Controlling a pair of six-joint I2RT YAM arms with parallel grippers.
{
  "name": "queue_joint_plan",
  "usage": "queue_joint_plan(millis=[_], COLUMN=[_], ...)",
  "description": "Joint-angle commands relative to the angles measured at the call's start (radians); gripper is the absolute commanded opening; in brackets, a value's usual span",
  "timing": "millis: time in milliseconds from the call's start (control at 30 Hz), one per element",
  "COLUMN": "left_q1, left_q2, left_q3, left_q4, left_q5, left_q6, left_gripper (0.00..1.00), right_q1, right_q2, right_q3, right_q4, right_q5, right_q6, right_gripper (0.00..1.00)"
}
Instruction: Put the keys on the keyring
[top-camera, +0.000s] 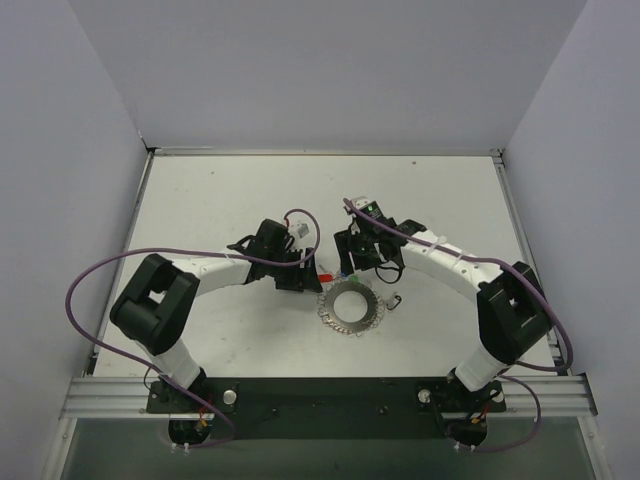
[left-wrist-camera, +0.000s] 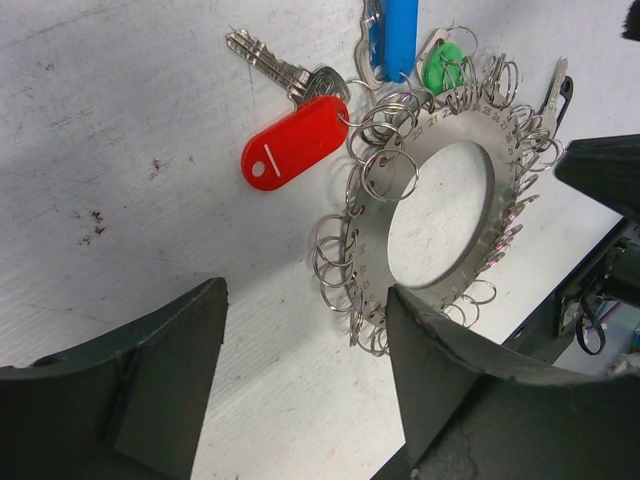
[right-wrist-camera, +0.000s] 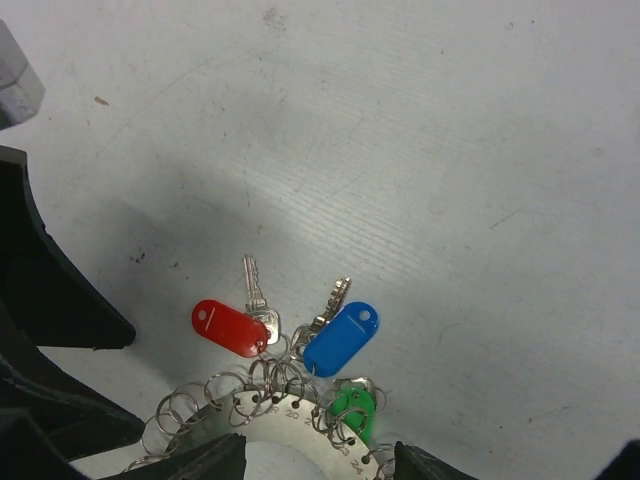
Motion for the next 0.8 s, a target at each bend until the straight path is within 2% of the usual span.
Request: queue_joint_plan(millis=[0, 300, 633, 767], left_q1=[-0.014, -0.020, -0.022, -0.022], left_q2=[0.012, 0.024, 0.039, 0.068], left_q3=[0.045, 0.009, 0.012, 0.022], left_q4=[0.027, 0.050, 0.073, 0.101], left_q5=[0.026, 0.043, 0.027, 0.032], left_q6=[0.012, -0.004, -0.001, -0.011], left_gripper=[0.69, 0.64, 0.64, 0.59], right_q1=[0.004, 0.012, 0.062, 0.069], right_q2=[-0.041, -0.064, -0.098, -0.093], right_q3=[-0.017, -0.042, -0.106, -0.100], right_q4=[-0.031, -0.011, -0.020, -0.020], right_q5=[0.027, -0.027, 0.010, 0.019], right_q6=[-0.005, -0.012, 0.008, 0.014], right_gripper=[0.59, 0.60, 0.60, 0.60])
